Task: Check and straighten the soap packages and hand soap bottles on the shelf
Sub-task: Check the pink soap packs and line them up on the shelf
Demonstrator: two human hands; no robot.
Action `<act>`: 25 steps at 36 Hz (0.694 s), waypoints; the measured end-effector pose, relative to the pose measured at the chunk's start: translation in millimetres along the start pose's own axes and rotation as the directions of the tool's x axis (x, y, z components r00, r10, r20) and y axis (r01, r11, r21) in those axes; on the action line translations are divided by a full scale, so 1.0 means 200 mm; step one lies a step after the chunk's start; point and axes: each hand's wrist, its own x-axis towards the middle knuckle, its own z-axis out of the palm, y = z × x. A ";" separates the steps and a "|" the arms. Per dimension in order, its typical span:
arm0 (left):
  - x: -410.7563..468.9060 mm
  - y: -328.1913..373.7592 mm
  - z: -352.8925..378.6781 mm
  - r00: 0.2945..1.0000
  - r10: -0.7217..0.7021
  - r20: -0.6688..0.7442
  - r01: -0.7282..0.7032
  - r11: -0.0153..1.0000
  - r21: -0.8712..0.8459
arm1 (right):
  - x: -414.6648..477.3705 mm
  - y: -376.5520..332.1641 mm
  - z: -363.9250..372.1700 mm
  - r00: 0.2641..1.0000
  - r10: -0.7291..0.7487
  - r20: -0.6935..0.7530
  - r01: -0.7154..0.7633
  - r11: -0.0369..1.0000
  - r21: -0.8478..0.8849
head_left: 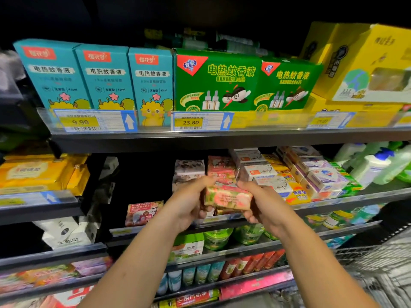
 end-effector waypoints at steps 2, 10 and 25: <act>0.01 0.01 0.00 0.996 -0.089 0.015 0.090 0.996 -0.015 | 0.01 0.01 0.00 0.998 0.058 0.006 -0.058 0.995 -0.082; 0.02 0.07 -0.08 0.973 0.218 0.075 -0.229 0.944 0.236 | 0.03 -0.04 -0.09 0.939 -0.337 0.070 0.344 0.925 -0.160; -0.06 0.10 -0.13 0.830 0.447 0.334 -0.389 0.034 0.921 | 0.11 -0.03 0.05 0.939 -0.330 0.095 0.337 0.939 -0.071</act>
